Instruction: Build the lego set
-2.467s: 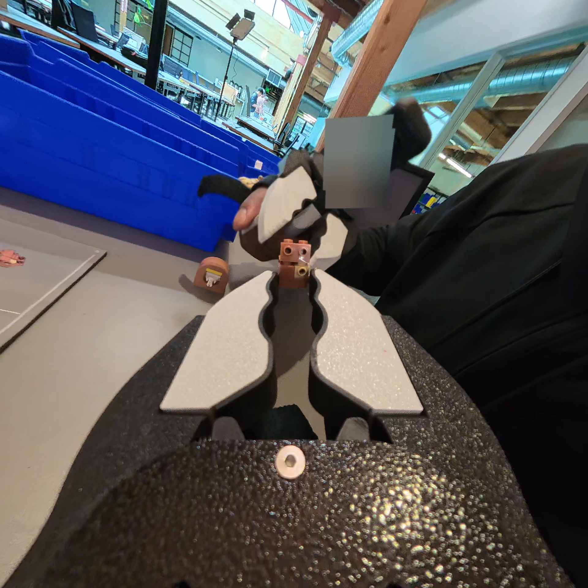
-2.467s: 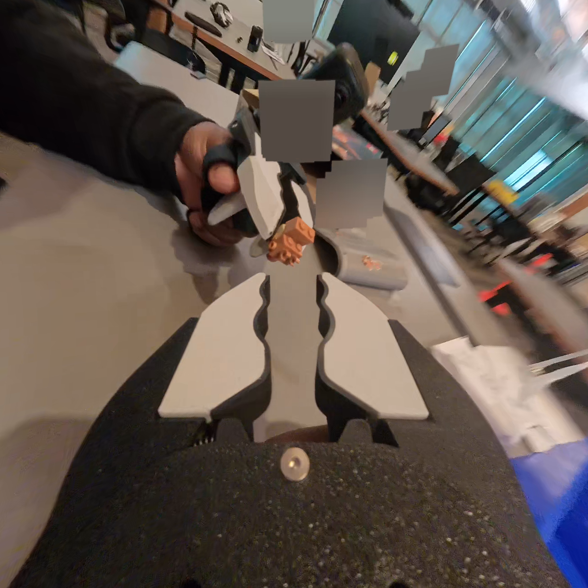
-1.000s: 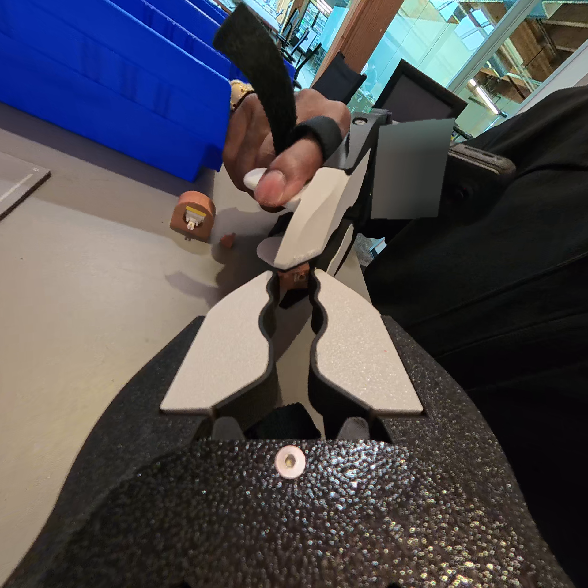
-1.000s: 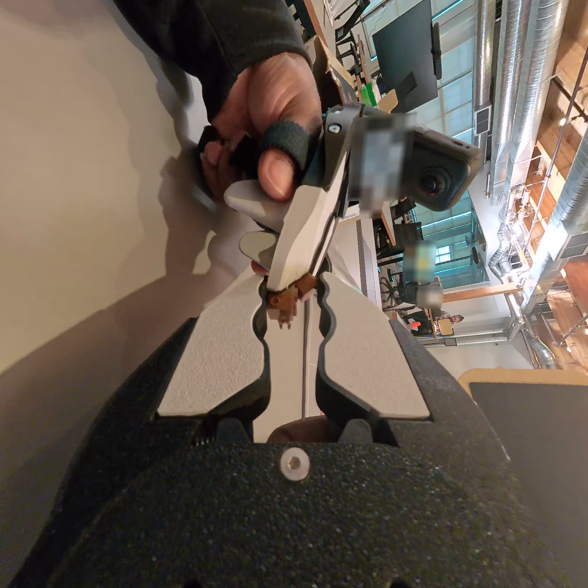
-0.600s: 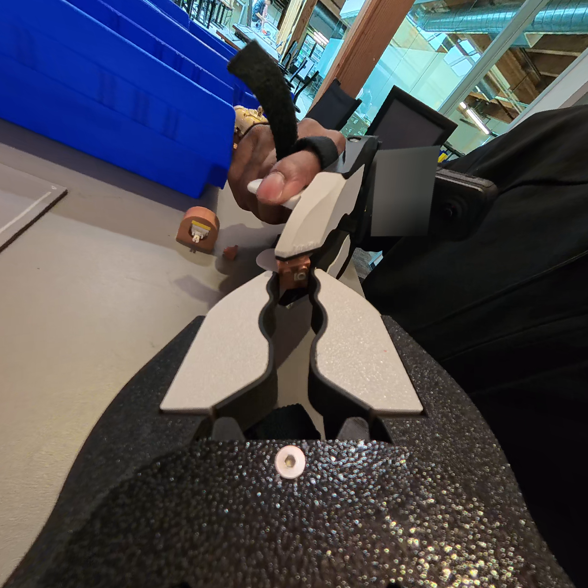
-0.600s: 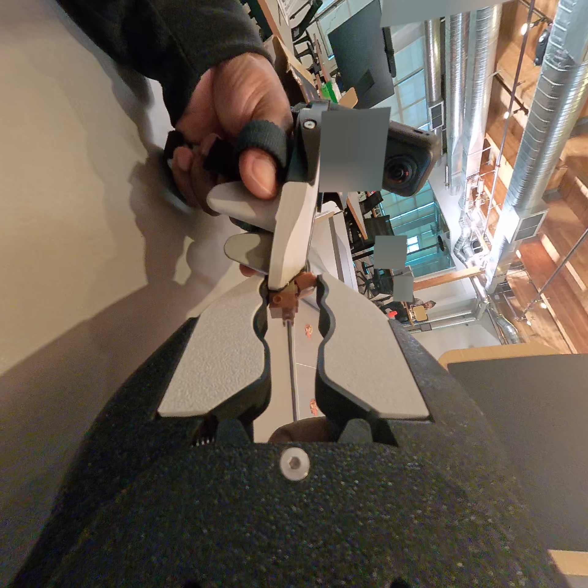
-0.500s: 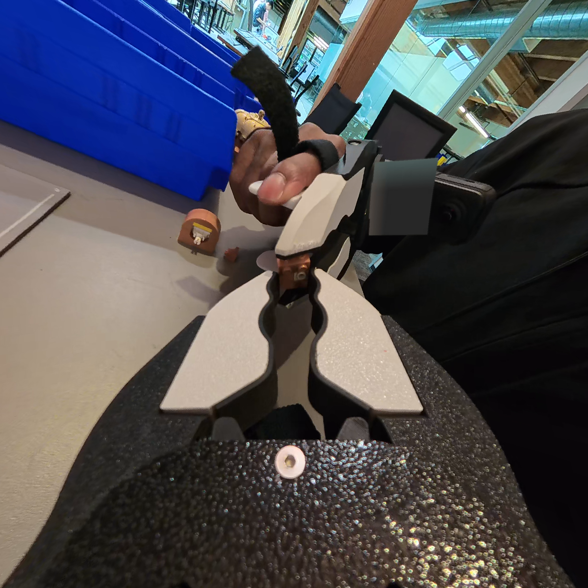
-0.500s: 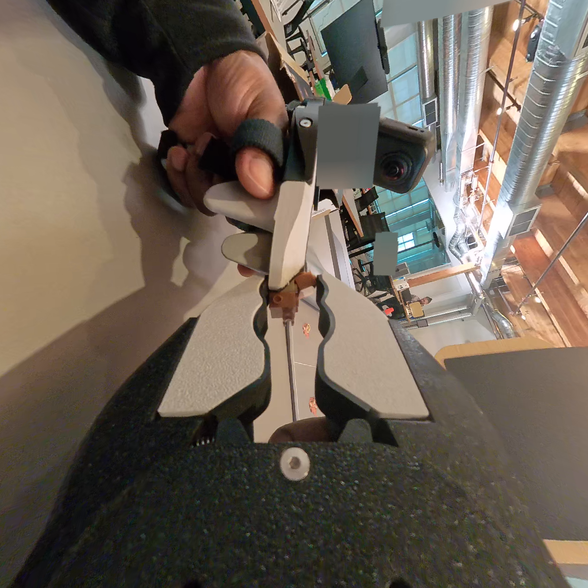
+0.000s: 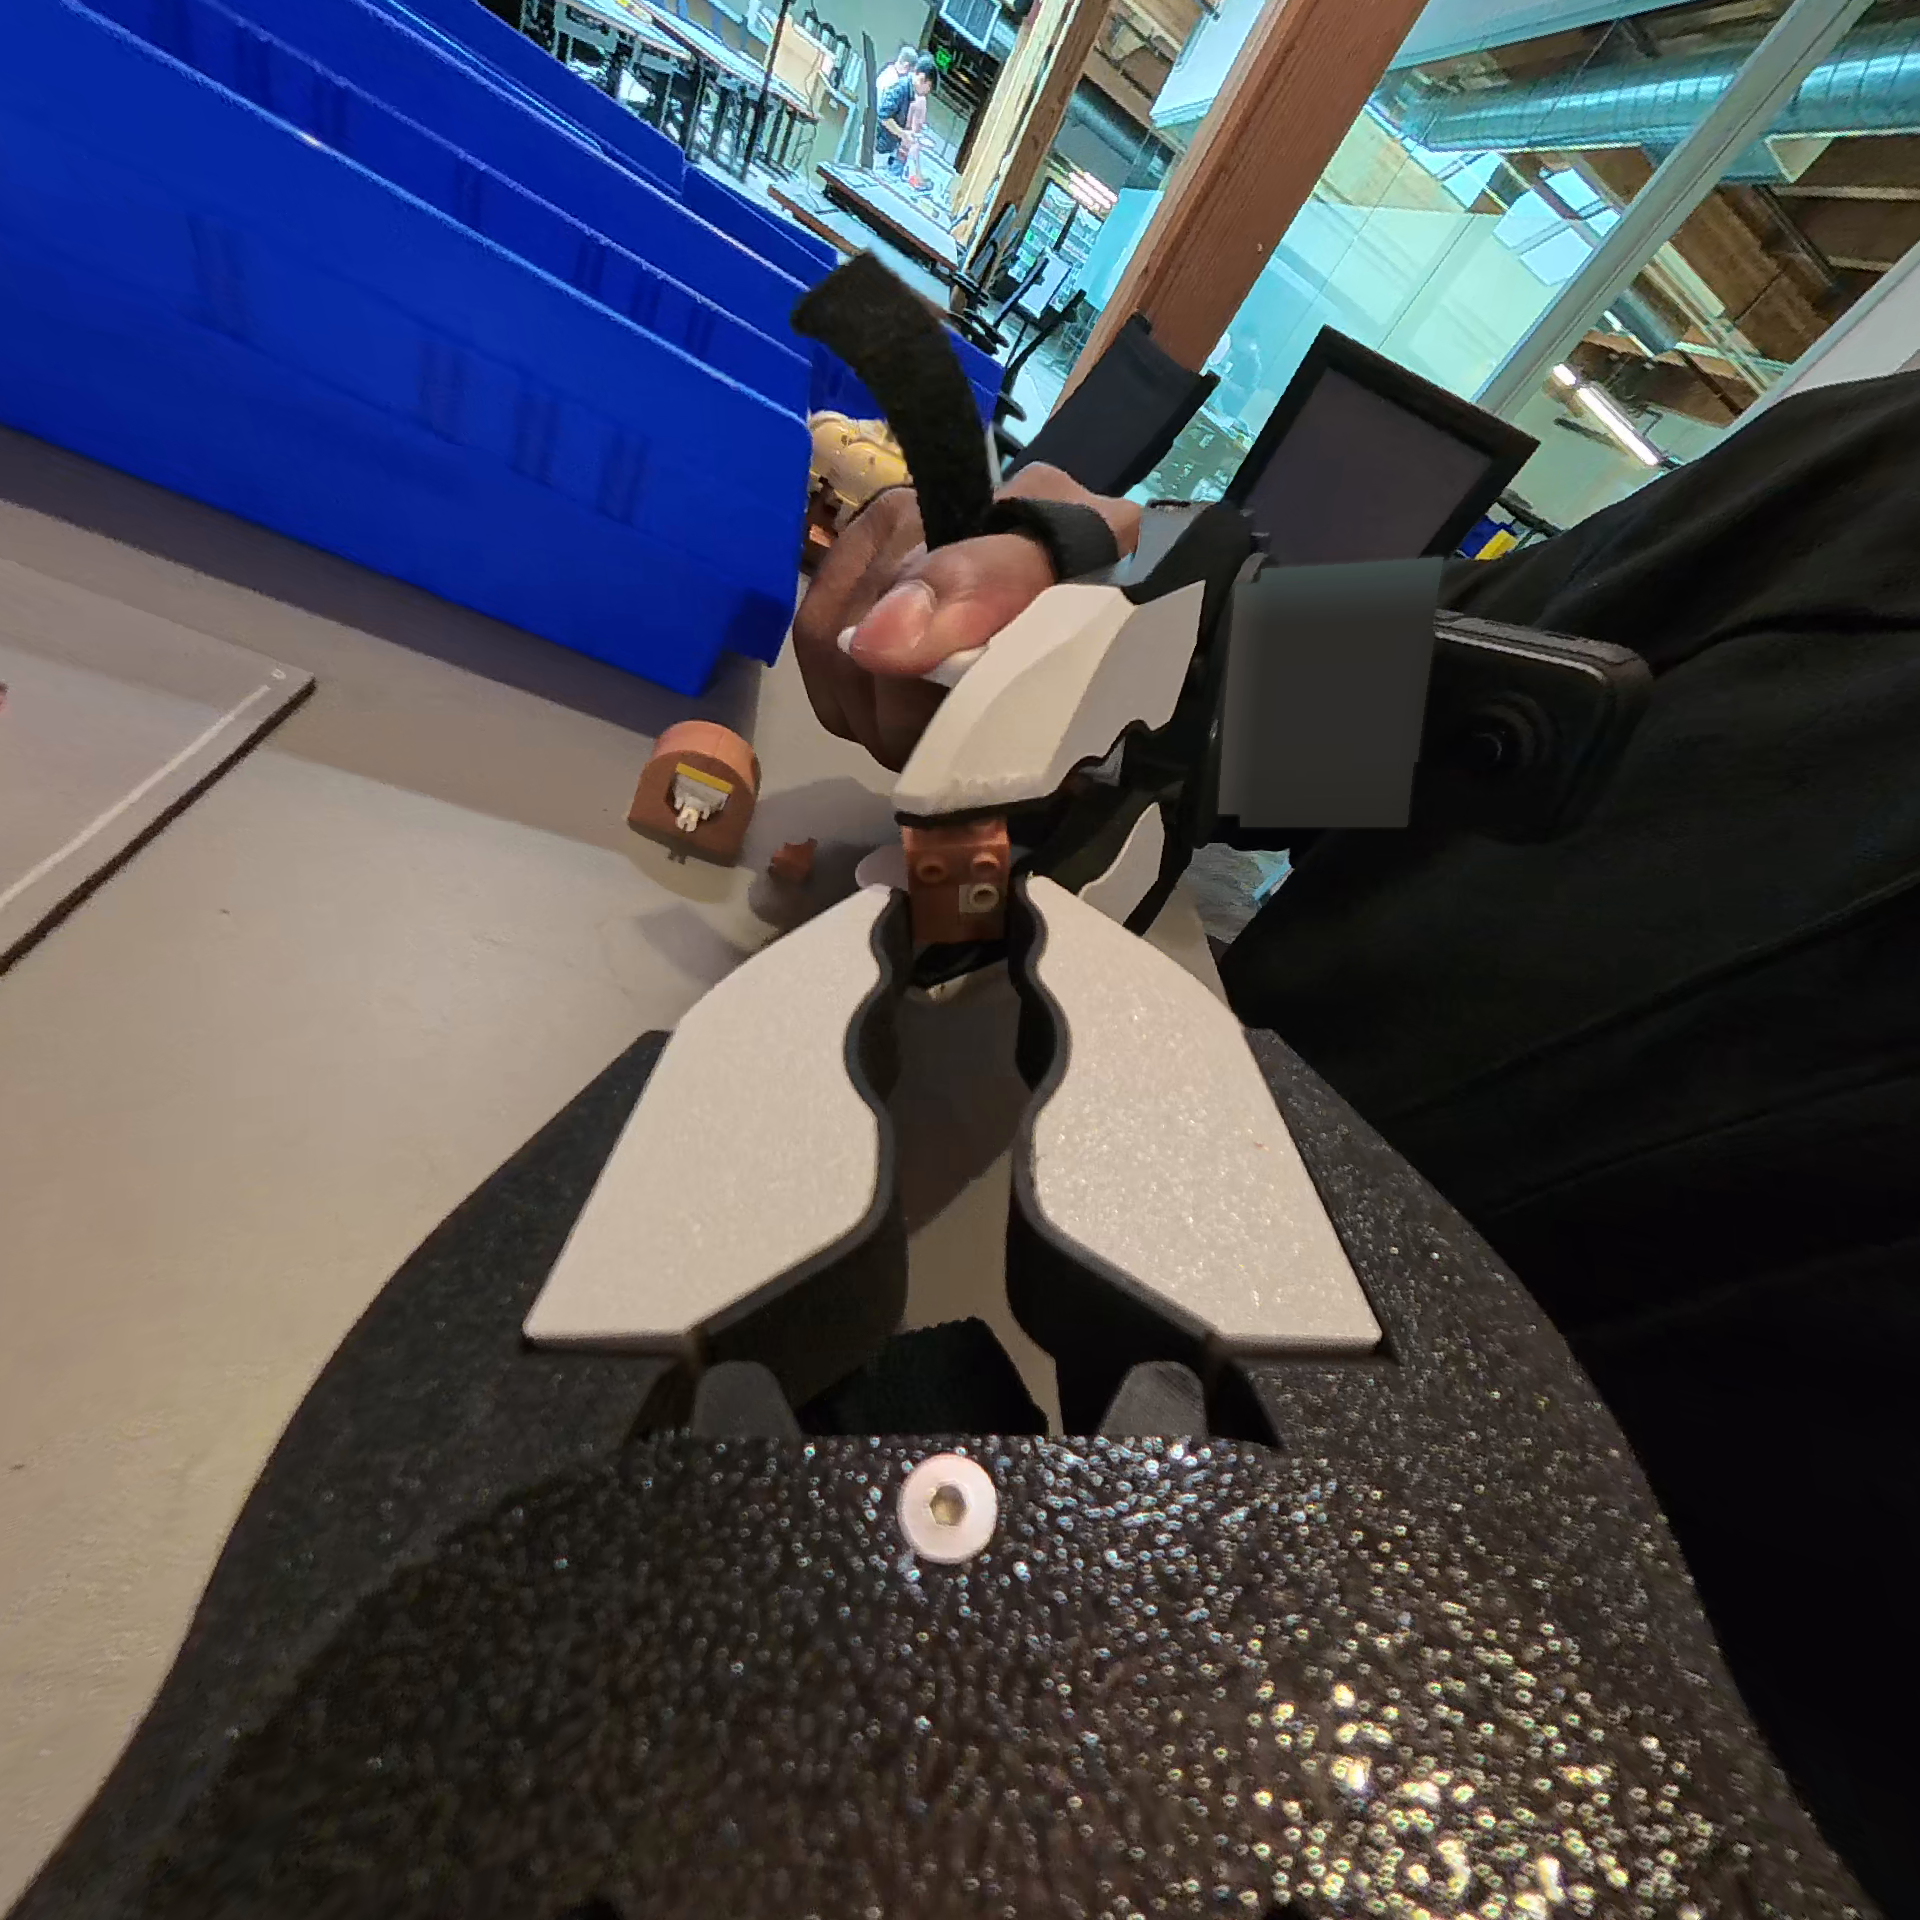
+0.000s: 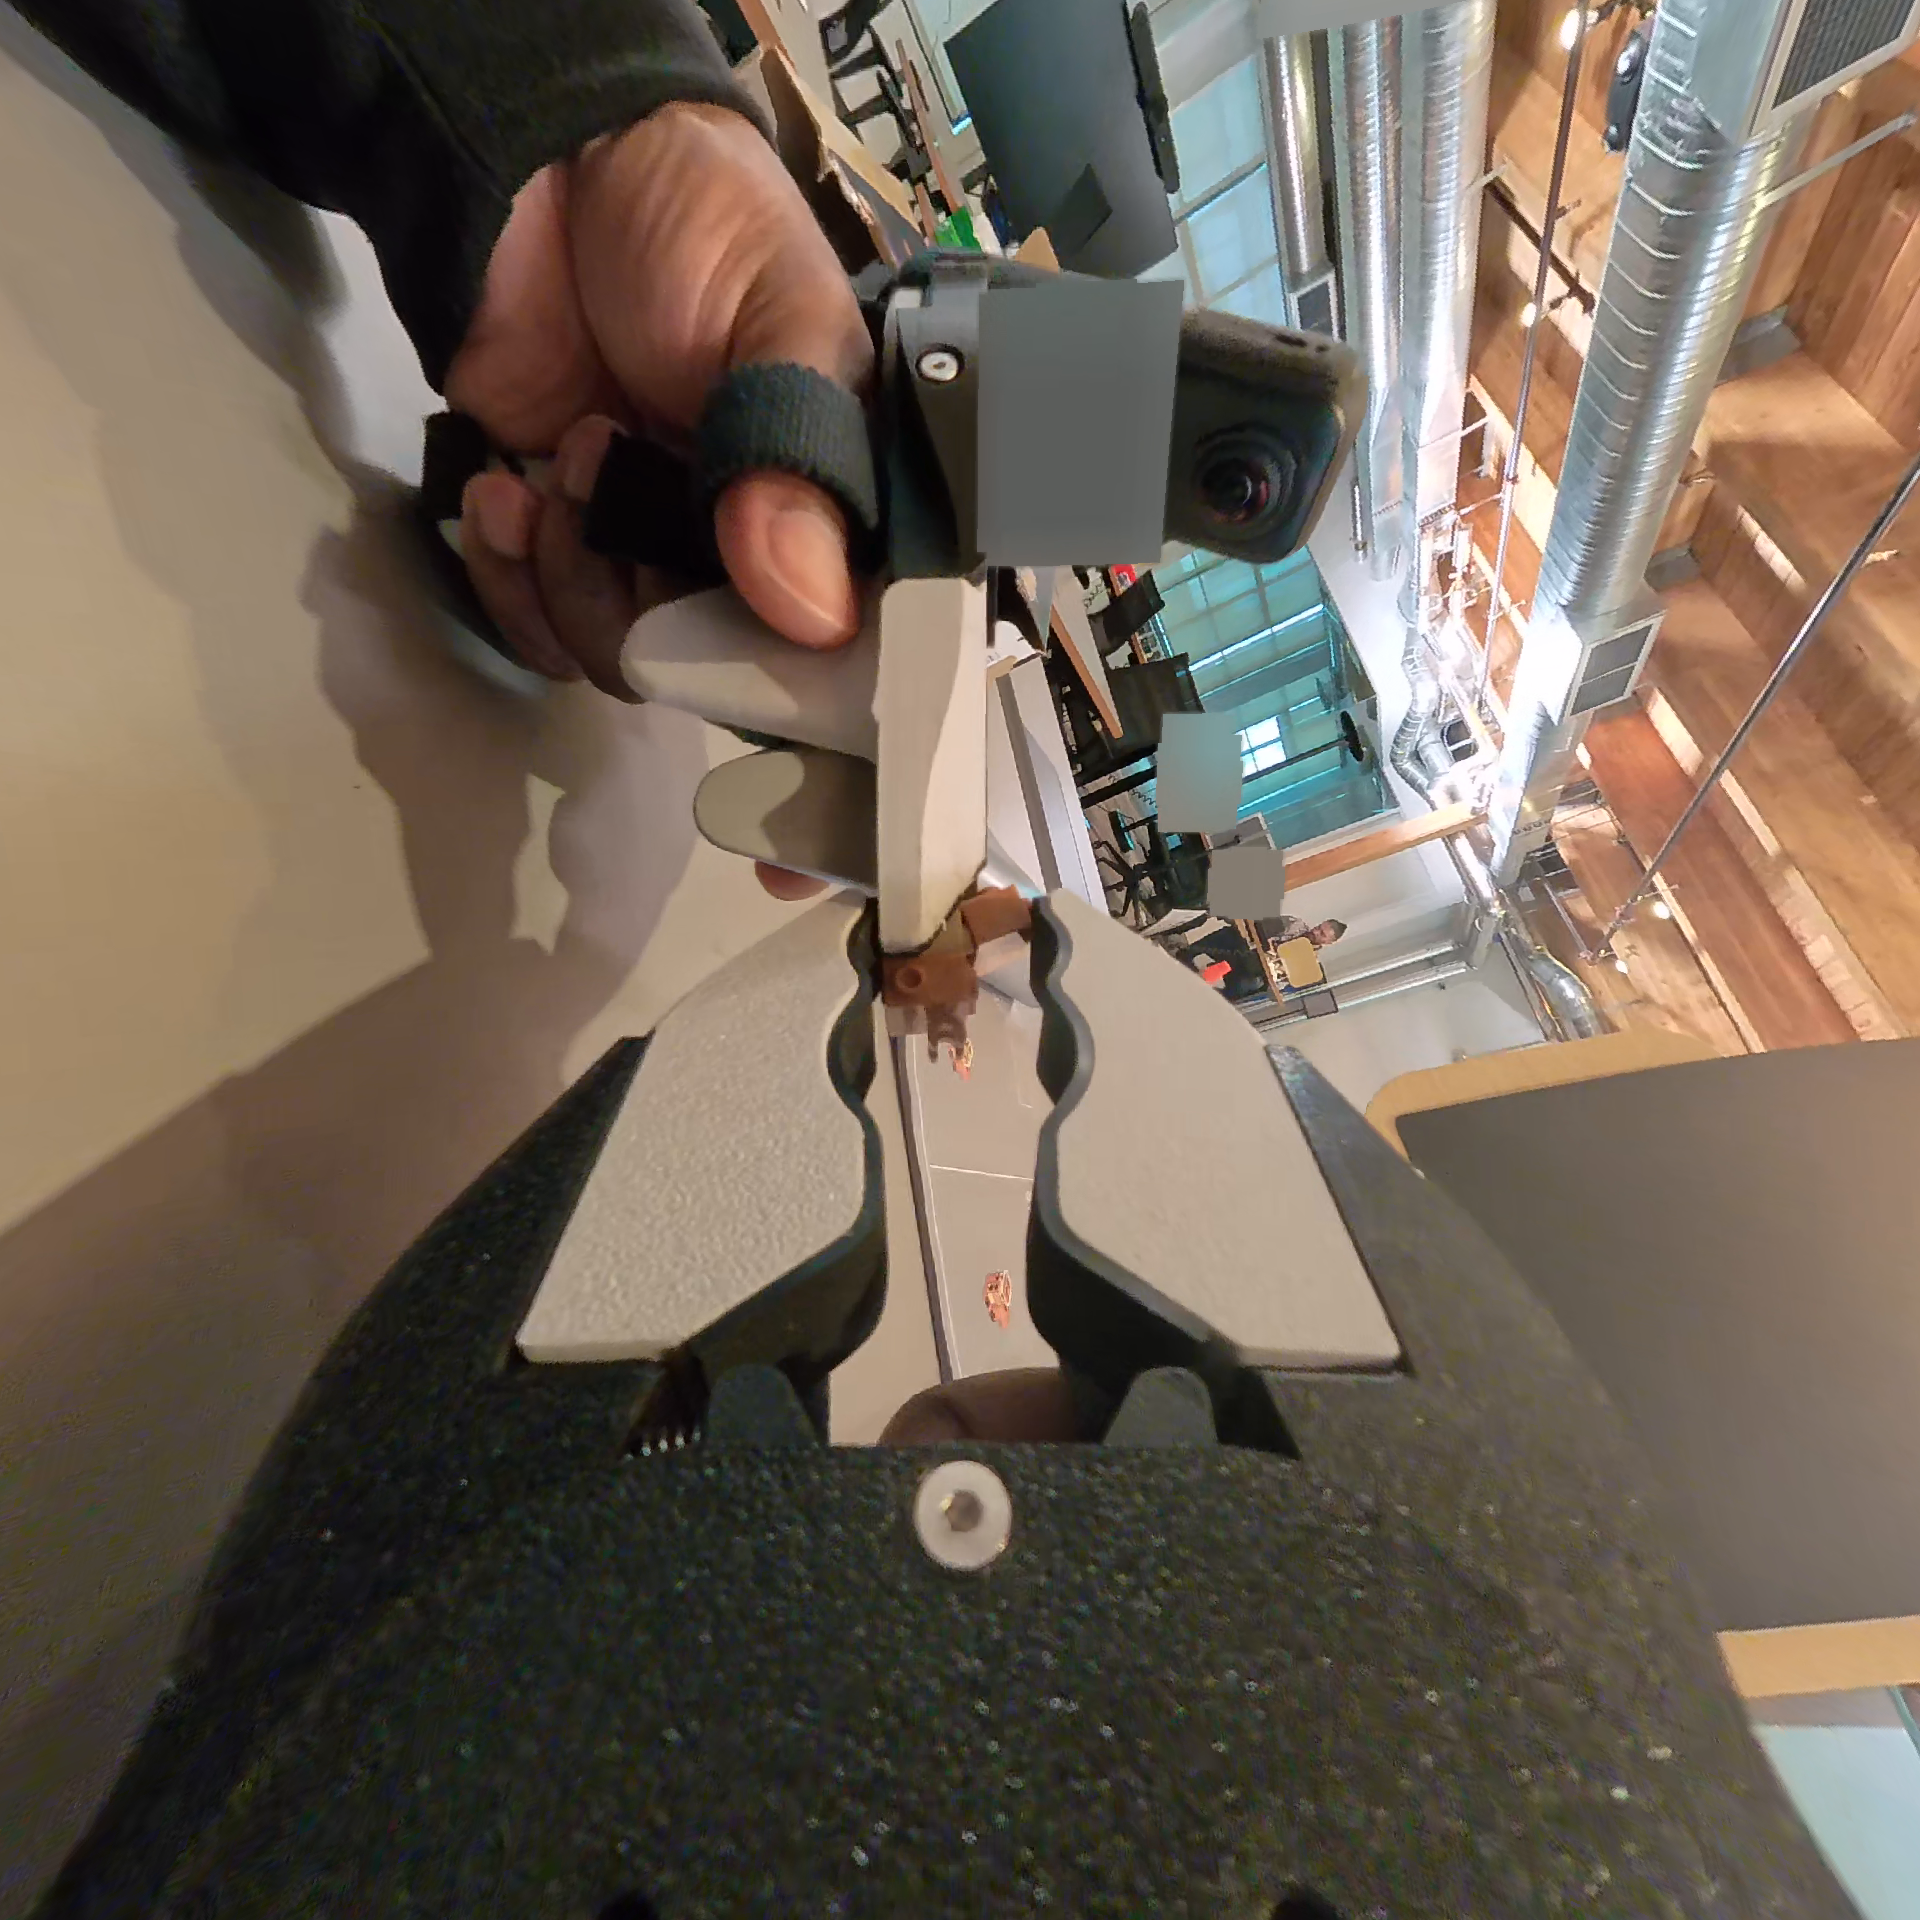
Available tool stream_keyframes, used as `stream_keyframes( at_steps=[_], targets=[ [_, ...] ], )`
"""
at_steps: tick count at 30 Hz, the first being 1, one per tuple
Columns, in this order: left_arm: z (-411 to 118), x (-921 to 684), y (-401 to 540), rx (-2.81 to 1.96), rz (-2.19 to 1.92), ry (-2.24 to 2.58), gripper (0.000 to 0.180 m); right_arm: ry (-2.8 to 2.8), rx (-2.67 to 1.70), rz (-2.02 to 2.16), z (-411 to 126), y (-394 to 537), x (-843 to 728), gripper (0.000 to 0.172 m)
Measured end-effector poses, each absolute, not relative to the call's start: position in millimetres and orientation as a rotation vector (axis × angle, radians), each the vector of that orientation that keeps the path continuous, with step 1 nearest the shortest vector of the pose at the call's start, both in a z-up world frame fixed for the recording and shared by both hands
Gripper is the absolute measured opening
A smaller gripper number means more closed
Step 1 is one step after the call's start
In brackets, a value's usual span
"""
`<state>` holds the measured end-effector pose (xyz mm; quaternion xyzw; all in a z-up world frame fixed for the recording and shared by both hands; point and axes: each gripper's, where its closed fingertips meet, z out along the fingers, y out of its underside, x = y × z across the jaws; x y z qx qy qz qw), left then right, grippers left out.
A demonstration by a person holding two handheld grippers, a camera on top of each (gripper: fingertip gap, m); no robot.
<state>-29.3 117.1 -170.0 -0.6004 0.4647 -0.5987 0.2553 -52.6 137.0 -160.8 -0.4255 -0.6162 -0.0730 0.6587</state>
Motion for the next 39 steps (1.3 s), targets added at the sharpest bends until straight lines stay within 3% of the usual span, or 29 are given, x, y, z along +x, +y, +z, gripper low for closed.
stream_keyframes(
  at_steps=[39],
  targets=[
    [-156,-26,127,-1.56,-1.662,1.104,0.018,-1.227,-1.043,-0.135,-148,147,-47,0.028]
  ],
)
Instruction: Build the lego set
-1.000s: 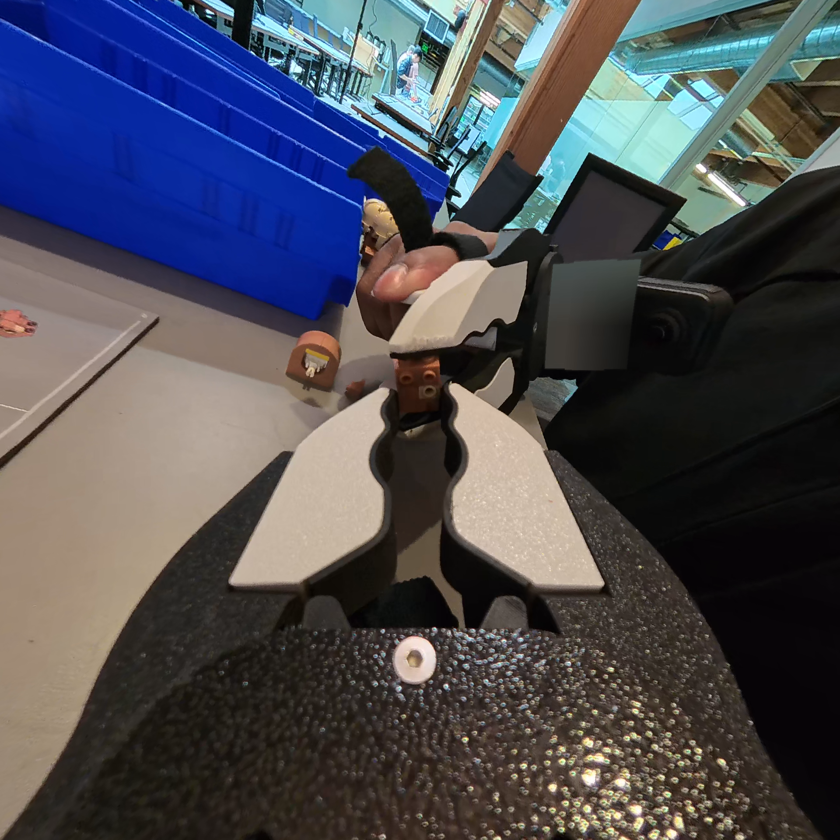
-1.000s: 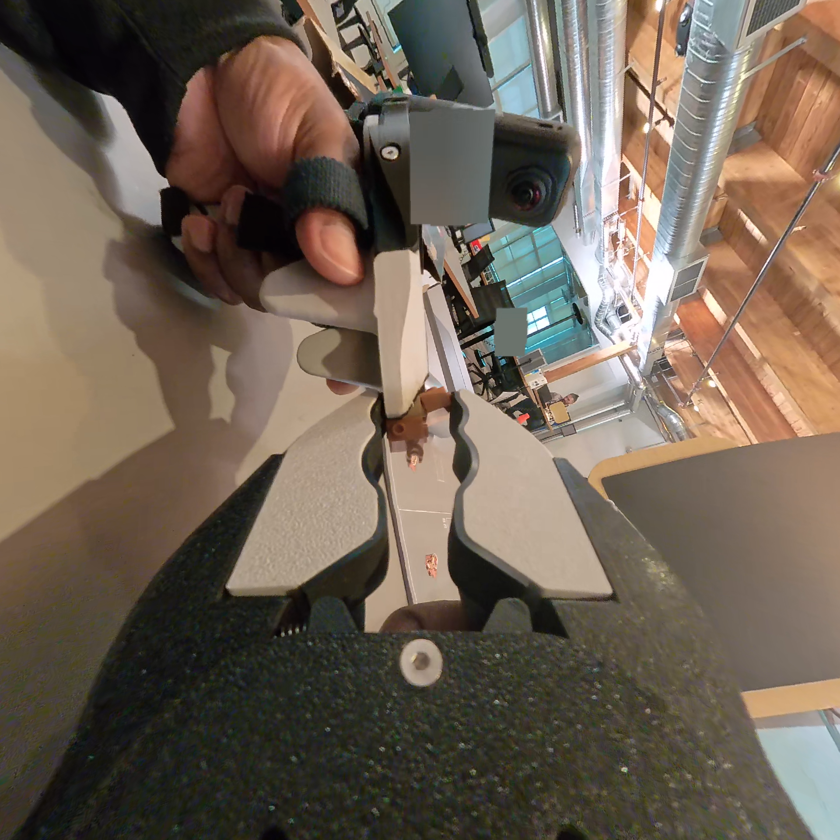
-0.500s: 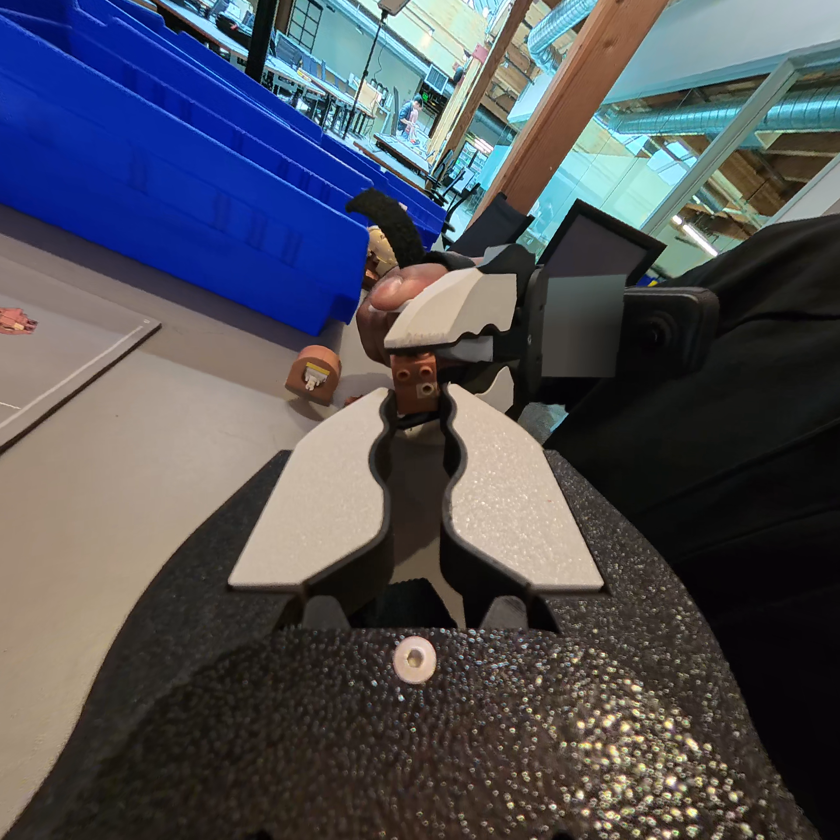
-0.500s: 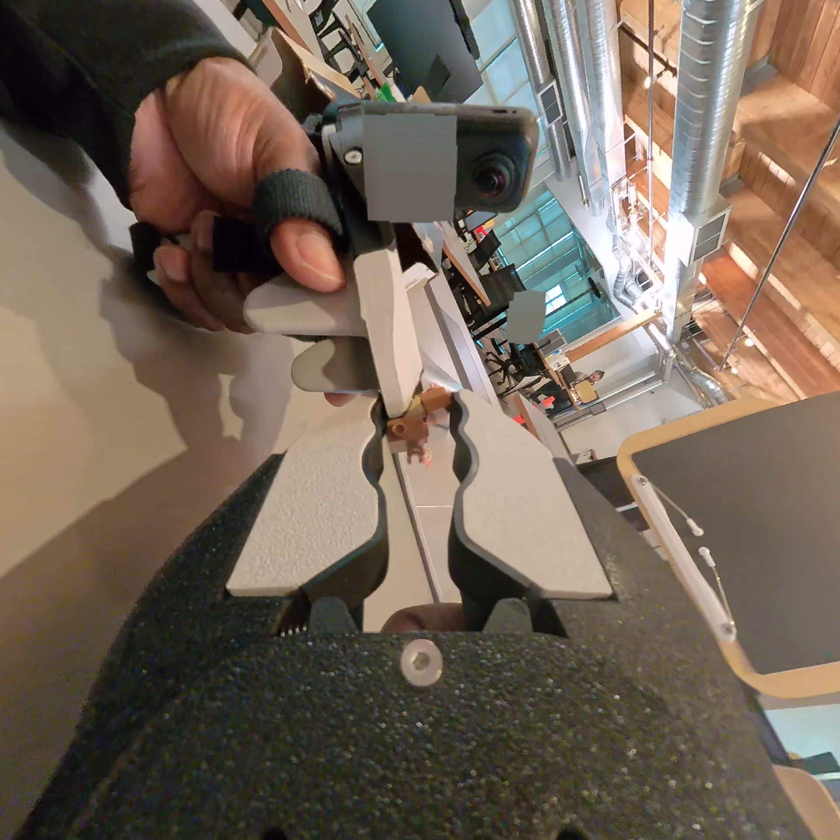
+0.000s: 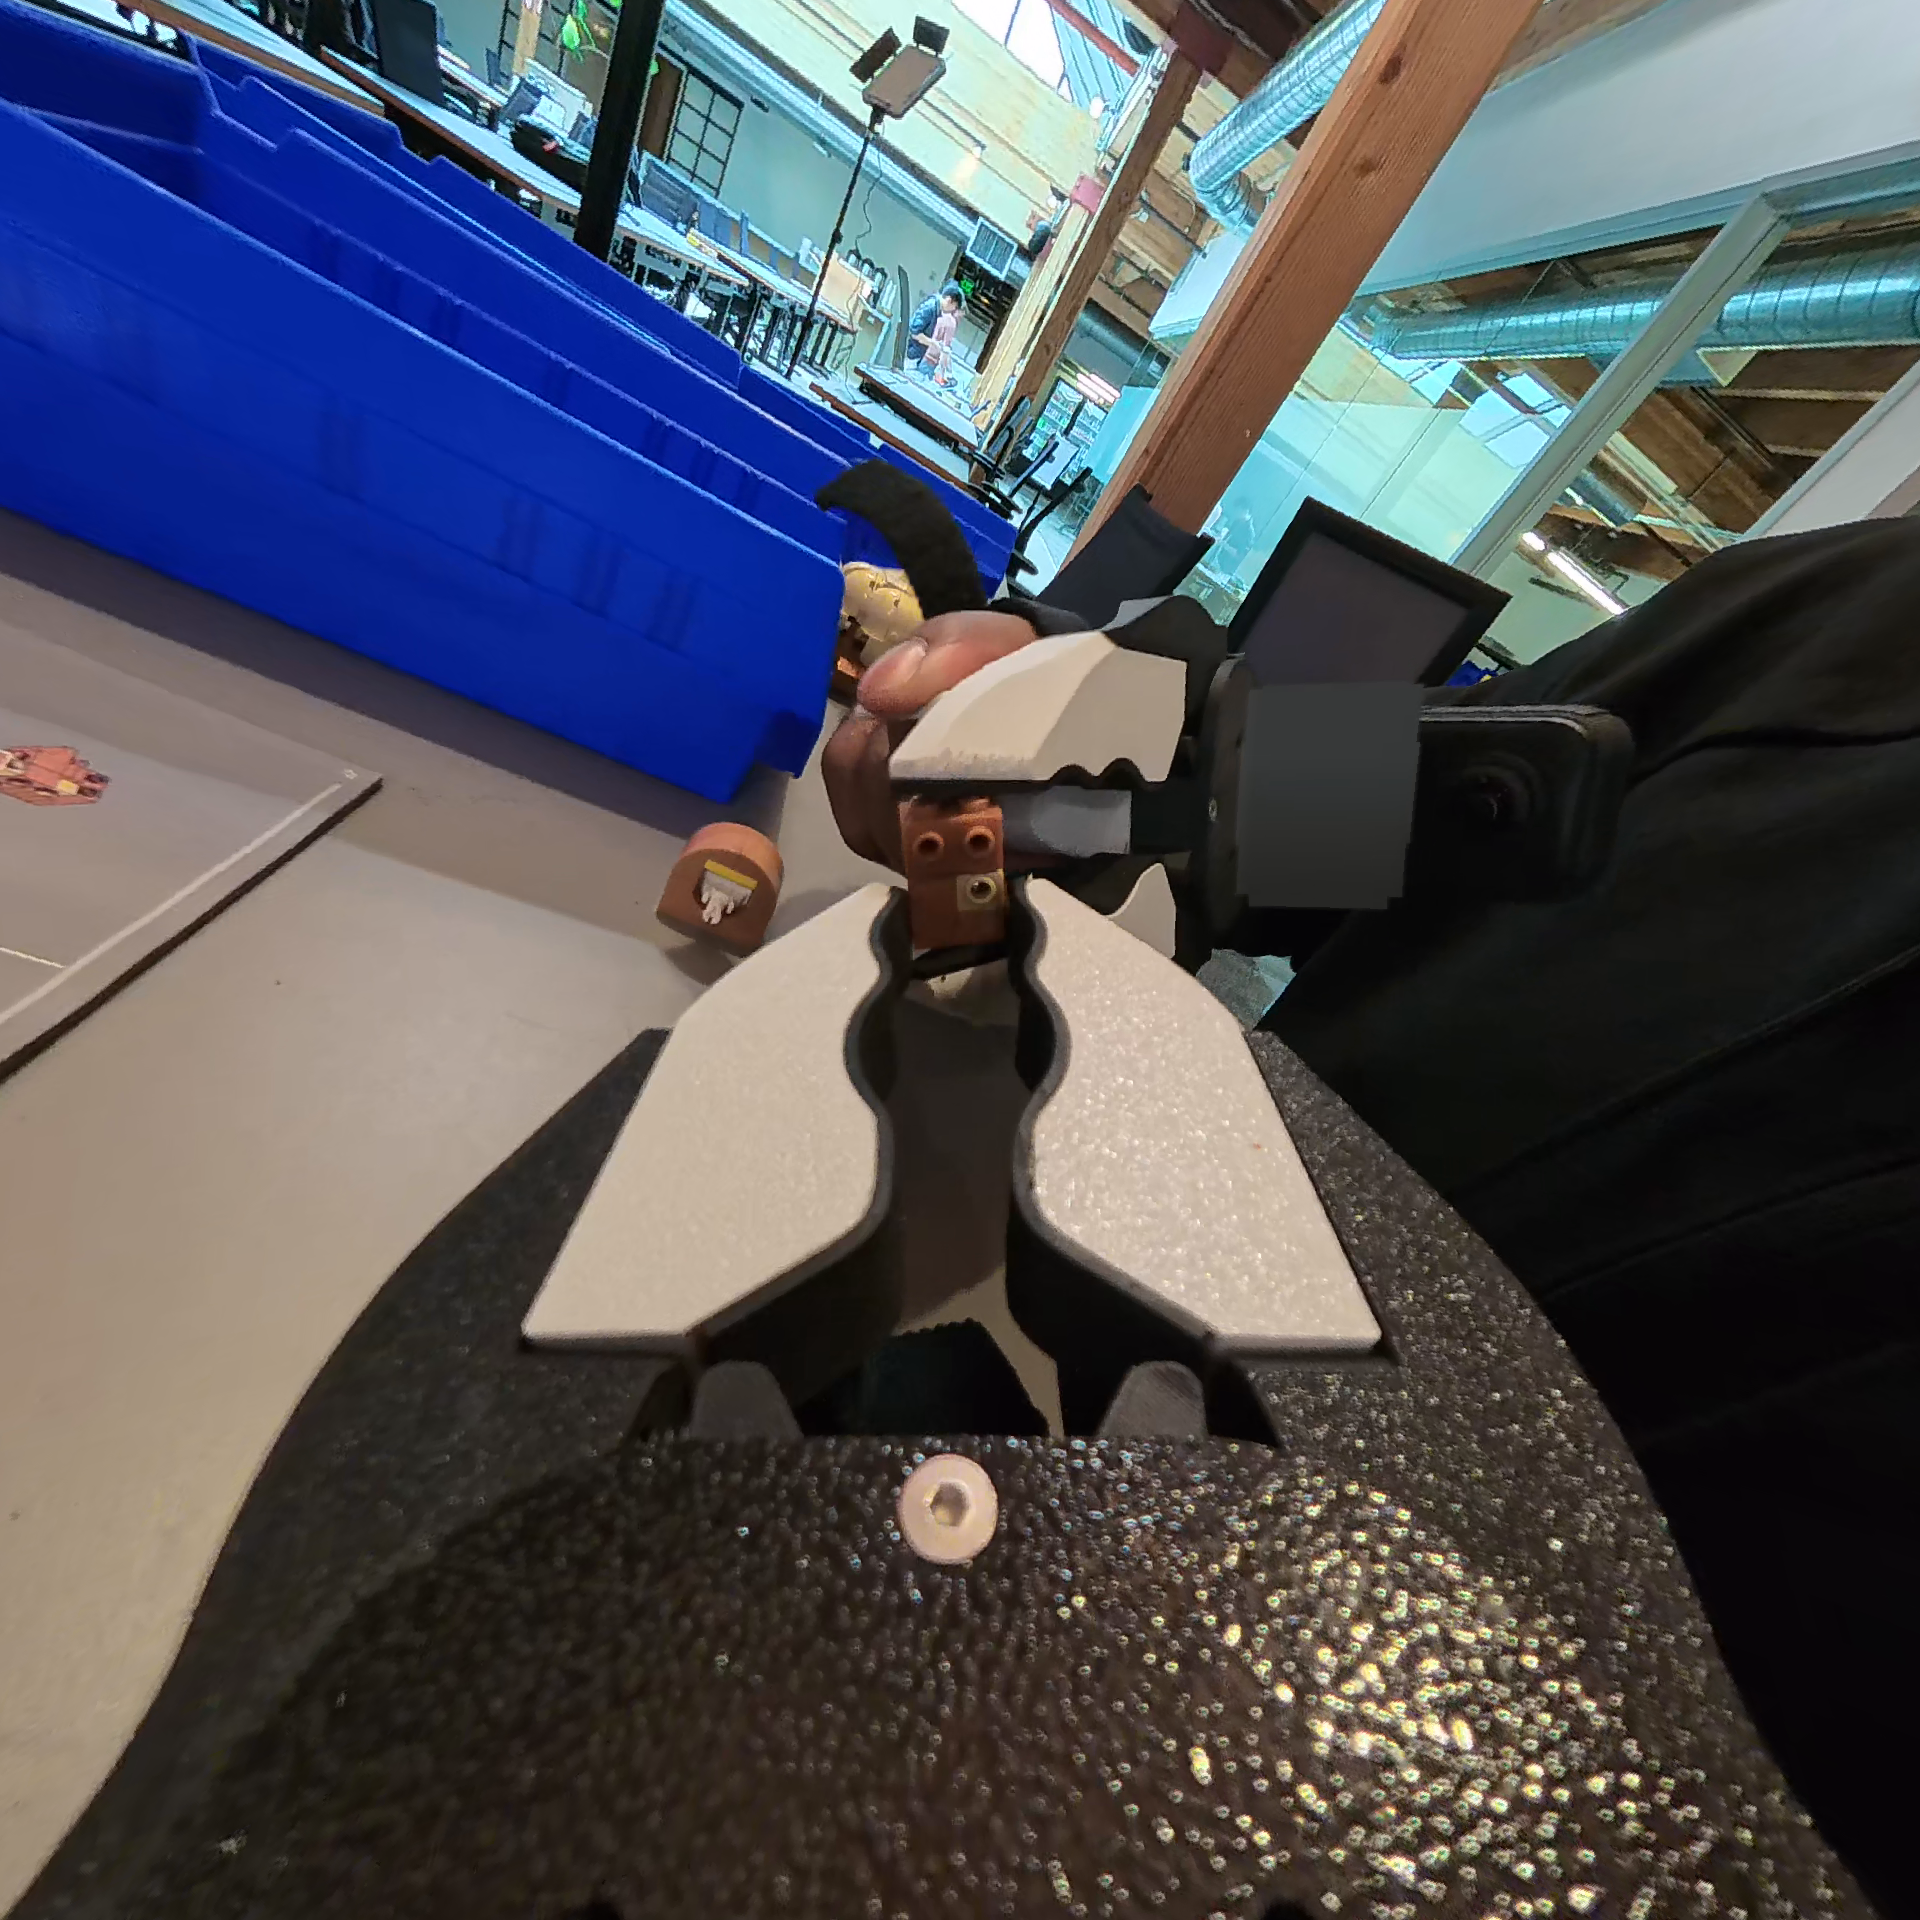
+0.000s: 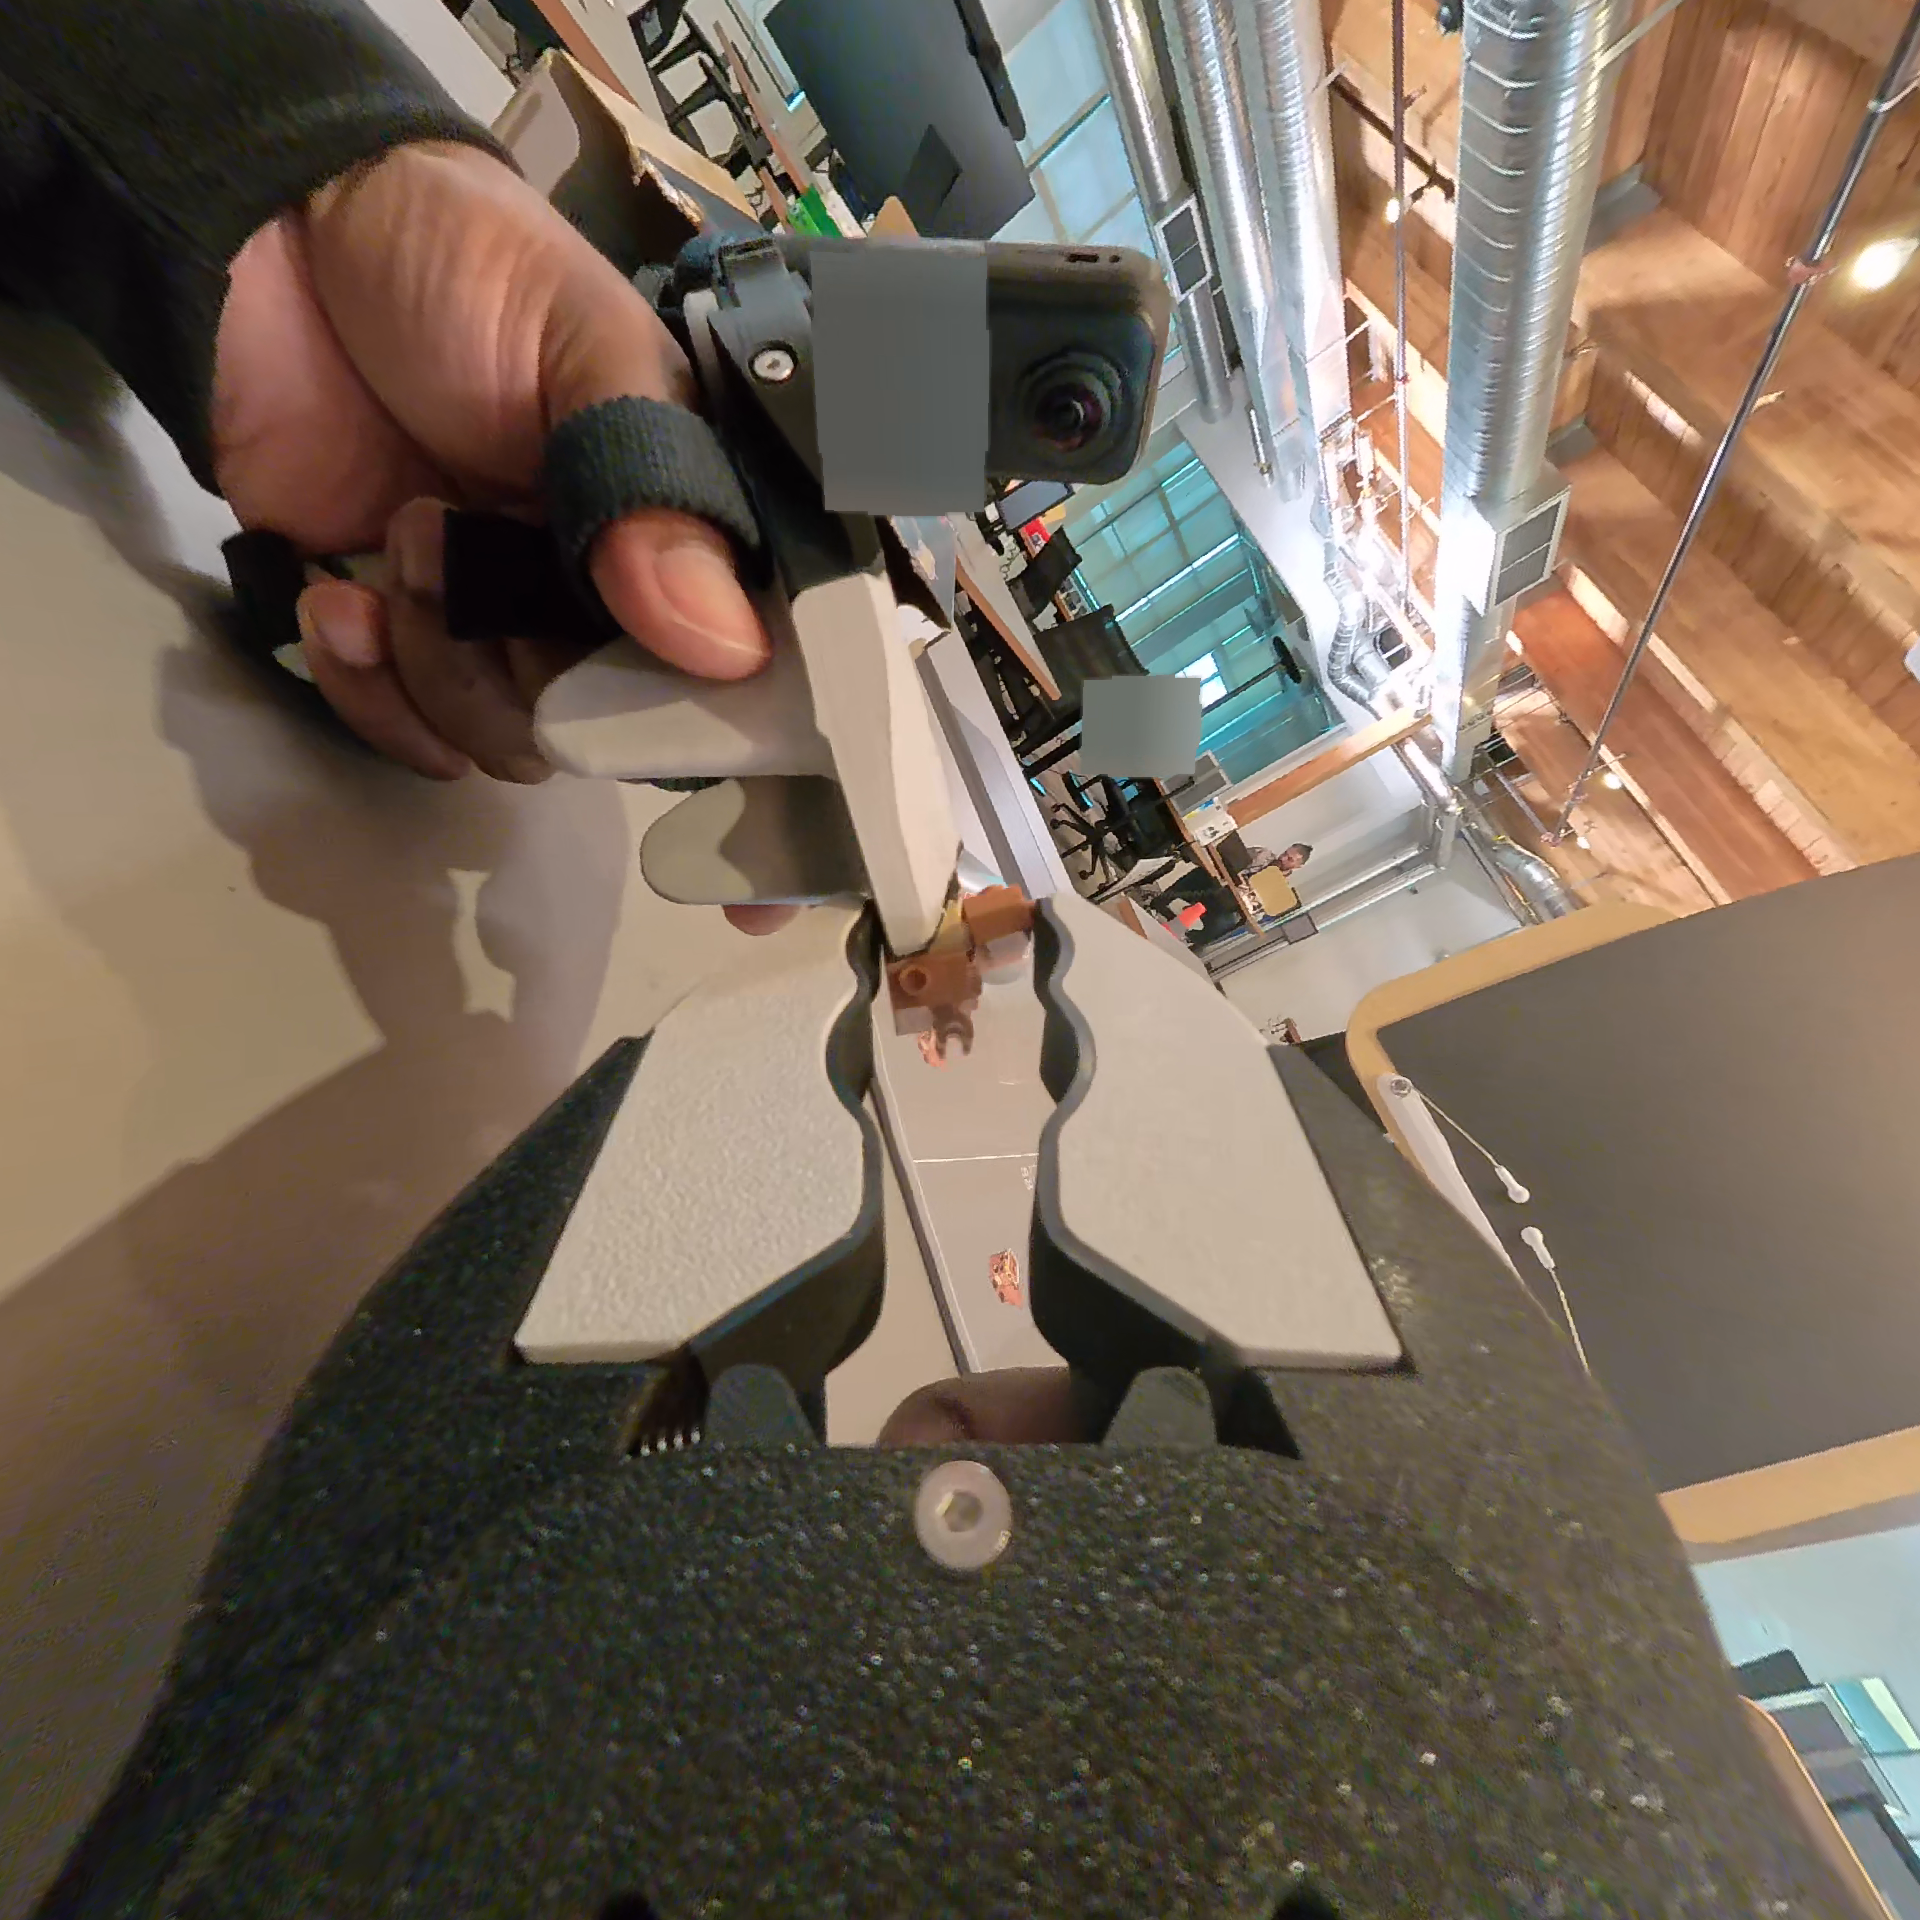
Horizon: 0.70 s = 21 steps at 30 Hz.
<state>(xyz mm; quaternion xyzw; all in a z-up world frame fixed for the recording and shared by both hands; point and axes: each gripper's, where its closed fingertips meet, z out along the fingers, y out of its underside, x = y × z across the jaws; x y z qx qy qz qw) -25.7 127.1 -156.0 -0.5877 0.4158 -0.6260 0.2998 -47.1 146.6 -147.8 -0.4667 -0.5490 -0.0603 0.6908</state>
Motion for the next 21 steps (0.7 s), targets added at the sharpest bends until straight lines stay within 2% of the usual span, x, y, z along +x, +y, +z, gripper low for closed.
stream_keyframes(
  at_steps=[21],
  targets=[
    [-160,-22,140,-1.571,-1.419,1.075,0.018,-1.179,-1.065,-0.282,-151,158,-43,0.027]
  ],
)
